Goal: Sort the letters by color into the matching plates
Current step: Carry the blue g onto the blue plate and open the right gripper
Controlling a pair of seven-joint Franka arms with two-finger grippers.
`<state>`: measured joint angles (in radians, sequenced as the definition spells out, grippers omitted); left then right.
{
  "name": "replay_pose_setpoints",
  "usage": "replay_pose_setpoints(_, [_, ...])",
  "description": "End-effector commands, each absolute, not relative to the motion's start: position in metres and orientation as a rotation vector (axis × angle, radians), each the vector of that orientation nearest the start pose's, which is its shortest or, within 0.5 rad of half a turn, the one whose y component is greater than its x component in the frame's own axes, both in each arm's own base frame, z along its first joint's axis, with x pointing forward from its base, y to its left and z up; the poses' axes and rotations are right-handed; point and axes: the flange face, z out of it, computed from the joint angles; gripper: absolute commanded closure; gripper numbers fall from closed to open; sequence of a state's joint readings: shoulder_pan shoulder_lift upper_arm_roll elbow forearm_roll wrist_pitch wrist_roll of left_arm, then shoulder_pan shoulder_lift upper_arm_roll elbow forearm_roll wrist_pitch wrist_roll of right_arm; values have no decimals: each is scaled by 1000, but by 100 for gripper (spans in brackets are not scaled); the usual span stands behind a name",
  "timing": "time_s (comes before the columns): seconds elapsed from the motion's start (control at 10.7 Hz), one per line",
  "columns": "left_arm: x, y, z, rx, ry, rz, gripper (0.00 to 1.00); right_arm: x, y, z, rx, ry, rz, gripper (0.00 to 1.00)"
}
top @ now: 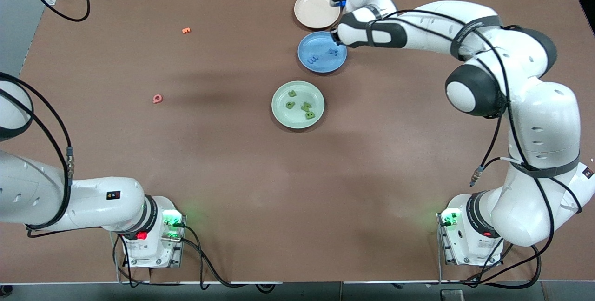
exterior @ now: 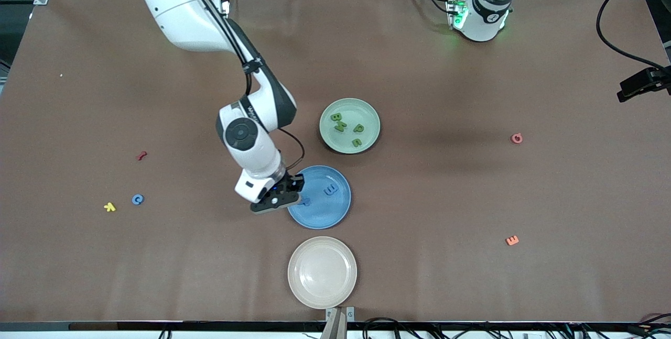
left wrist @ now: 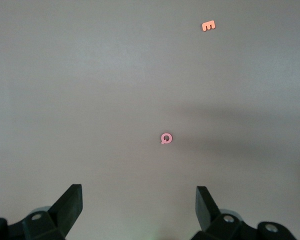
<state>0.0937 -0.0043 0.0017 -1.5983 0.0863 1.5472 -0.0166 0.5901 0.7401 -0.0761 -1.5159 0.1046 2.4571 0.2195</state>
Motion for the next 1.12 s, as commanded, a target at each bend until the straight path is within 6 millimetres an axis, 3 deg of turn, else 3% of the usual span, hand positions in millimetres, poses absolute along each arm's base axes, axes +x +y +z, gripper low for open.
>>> replay_pose_setpoints(0.0, [546,58,617,-3040,-176,58,0,618,414,230,-2999,-445,-277,60])
replay_pose_setpoints(0.09, [546,54,618,-3044,-169,55,0,612,422,226,-3002,-425,-268,37])
replay_pose_setpoints(0.19, [546,41,619,-3050,-146,53,0,609,426,227,-3001,-403,-267,0])
replay_pose_setpoints(0.47, [547,-22,619,-3060,-229,38,0,619,412,233,-3007,-414,-272,0])
replay_pose_setpoints(0.56, [546,-36,620,-3093,-222,39,0,629,399,245,-3001,-426,-293,0])
replay_pose_setpoints(0.75, [547,-33,619,-3140,-229,51,0,652,355,251,-3023,-432,-266,0])
replay_pose_setpoints(1.03, [547,-36,622,-3205,-207,28,0,687,270,265,-3046,-488,-225,0])
